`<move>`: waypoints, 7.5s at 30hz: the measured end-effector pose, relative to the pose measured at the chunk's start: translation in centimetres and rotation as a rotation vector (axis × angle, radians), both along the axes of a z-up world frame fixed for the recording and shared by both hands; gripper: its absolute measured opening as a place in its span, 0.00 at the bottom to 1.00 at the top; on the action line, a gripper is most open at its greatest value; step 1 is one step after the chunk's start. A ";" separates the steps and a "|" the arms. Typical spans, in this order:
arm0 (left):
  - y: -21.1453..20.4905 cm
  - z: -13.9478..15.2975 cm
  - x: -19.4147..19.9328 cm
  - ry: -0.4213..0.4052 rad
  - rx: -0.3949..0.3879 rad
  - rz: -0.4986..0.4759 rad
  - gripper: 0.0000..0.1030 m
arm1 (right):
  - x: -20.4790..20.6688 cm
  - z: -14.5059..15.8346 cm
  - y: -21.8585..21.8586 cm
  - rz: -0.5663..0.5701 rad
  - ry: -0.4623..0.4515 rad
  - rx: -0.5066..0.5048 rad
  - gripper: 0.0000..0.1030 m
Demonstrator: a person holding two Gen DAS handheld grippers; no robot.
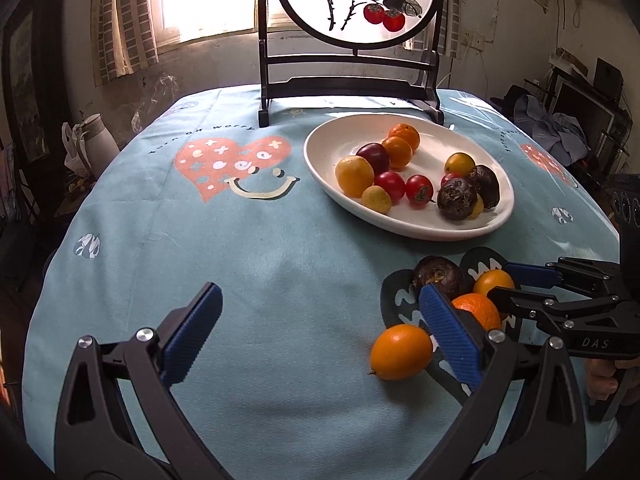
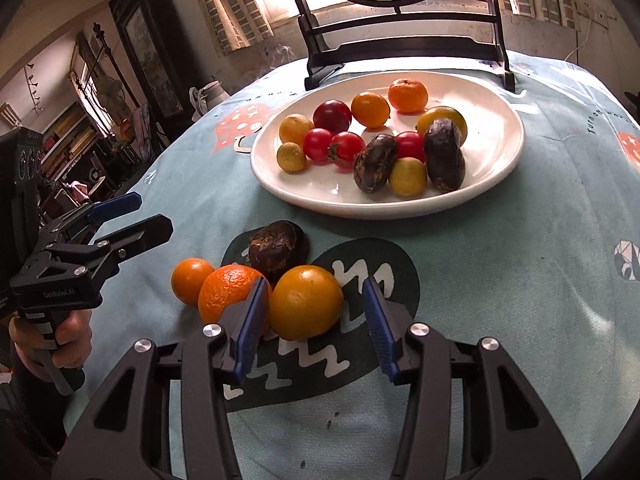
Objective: Organize fruits
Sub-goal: 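Move the right gripper to the large orange and close around it, then grasp an orange with the left gripper while the right gripper holds the large orange, then lower both oranges onto the white plate and open both grippers, then grasp the last tangerine with the right gripper, then grasp the dark purple fruit with the left gripper while the right gripper holds the tangerine, then place the tangerine and dark fruit on the white plate, opening both grippers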
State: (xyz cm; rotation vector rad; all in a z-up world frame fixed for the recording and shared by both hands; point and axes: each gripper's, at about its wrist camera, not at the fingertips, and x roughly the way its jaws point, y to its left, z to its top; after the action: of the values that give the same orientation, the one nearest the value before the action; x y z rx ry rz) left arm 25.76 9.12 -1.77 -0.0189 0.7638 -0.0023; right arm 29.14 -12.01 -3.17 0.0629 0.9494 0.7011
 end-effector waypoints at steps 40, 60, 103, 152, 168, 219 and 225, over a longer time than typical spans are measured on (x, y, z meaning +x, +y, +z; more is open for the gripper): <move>-4.3 -3.6 -1.4 0.079 0.165 -0.354 0.46 | -0.5 1.2 -2.2 -0.058 0.025 0.059 0.38; -4.0 -1.8 -3.6 0.037 0.078 -0.344 0.36 | -1.7 2.1 -2.7 -0.028 -0.001 0.101 0.38; 5.5 -0.3 0.6 0.050 -0.175 0.267 0.97 | -3.4 2.3 4.0 0.074 -0.127 -0.025 0.51; -8.0 -2.7 3.1 0.102 -0.016 -0.255 0.52 | -2.3 4.0 -5.1 -0.156 -0.080 0.131 0.43; -8.9 -4.5 4.3 0.124 0.049 -0.229 0.42 | -2.5 4.3 -4.8 -0.143 -0.082 0.139 0.43; -4.3 4.4 16.7 0.010 0.134 -0.012 0.88 | 9.9 4.9 -1.4 -0.067 -0.135 0.046 0.50; -4.4 6.3 8.3 -0.070 0.145 0.004 0.91 | 3.1 7.2 -2.7 -0.014 -0.189 0.033 0.66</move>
State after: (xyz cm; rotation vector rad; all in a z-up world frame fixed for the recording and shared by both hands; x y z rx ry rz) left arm 34.05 4.72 4.56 0.1168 0.6924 0.0557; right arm 32.26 -14.74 4.04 0.0311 0.7557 0.6969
